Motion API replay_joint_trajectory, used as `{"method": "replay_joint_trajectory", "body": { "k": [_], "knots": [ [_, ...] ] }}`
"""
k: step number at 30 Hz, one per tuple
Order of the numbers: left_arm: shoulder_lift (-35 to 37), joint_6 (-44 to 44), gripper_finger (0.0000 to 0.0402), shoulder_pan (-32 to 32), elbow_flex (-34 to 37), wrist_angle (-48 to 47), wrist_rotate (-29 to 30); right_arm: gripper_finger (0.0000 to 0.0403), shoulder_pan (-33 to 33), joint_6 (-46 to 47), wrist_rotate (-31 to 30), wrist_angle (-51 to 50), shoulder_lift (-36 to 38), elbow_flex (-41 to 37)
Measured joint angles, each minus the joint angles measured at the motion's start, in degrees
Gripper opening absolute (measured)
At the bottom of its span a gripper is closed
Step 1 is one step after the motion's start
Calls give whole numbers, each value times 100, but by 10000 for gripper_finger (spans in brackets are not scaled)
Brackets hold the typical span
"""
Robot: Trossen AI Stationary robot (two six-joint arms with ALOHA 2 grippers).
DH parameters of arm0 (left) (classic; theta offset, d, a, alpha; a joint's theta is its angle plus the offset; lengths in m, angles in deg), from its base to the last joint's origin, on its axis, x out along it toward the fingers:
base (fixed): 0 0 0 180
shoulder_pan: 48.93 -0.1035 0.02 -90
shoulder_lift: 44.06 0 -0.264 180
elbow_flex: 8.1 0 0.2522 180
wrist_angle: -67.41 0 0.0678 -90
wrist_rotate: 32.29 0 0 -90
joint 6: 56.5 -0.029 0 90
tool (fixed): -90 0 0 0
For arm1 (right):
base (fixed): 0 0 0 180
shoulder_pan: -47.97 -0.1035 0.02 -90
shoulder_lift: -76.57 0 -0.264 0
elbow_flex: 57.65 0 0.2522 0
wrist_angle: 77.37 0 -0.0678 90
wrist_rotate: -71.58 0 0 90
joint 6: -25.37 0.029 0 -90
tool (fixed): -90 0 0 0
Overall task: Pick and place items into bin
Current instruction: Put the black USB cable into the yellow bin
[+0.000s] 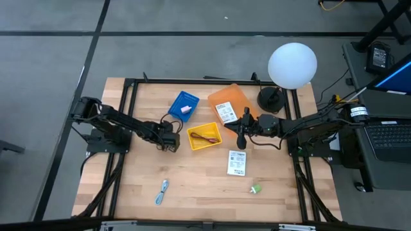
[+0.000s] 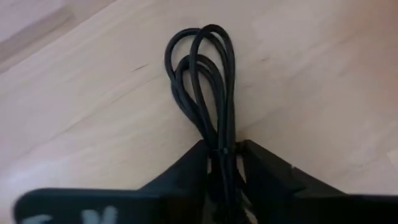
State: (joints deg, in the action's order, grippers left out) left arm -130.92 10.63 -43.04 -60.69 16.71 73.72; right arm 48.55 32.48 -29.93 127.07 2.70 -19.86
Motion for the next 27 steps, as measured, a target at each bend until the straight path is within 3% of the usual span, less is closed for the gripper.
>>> {"method": "replay_joint_trajectory", "body": {
  "k": [6,17,27],
  "knots": [
    [30,-581,41,-7,1,-20,-226,7,0,-6,0,-4,0,0],
    [614,-1779,44,24,-72,-161,-971,7,0,-24,-1,-67,-1,0],
    [1590,-2548,41,424,-72,-191,-839,7,0,-139,-90,-148,-1,0]
  ]
}}
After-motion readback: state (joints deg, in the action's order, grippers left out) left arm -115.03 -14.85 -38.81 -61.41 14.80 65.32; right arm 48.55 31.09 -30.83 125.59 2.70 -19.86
